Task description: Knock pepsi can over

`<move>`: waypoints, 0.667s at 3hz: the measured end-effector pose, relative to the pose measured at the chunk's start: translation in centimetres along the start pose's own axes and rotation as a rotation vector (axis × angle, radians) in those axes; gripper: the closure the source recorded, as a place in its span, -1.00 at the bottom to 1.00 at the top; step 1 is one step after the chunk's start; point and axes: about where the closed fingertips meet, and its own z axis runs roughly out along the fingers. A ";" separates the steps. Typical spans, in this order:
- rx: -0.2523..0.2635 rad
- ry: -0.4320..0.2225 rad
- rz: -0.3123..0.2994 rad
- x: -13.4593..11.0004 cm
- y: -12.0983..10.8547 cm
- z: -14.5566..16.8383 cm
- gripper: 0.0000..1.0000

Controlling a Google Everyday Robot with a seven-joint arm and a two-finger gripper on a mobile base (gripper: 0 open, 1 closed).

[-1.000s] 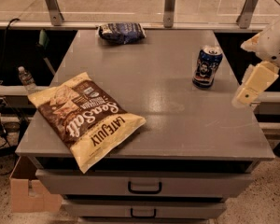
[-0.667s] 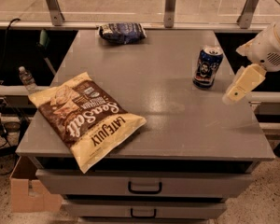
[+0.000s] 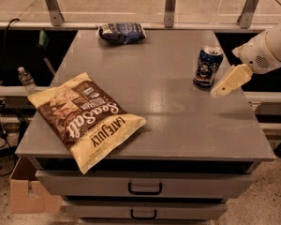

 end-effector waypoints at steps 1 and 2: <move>-0.028 -0.061 0.055 -0.9 0.0 1.6 -1.00; -0.059 -0.157 0.101 -3.1 -0.4 2.8 -1.00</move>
Offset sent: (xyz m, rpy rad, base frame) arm 0.0394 0.0387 0.0014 0.2637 -0.0160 -0.0279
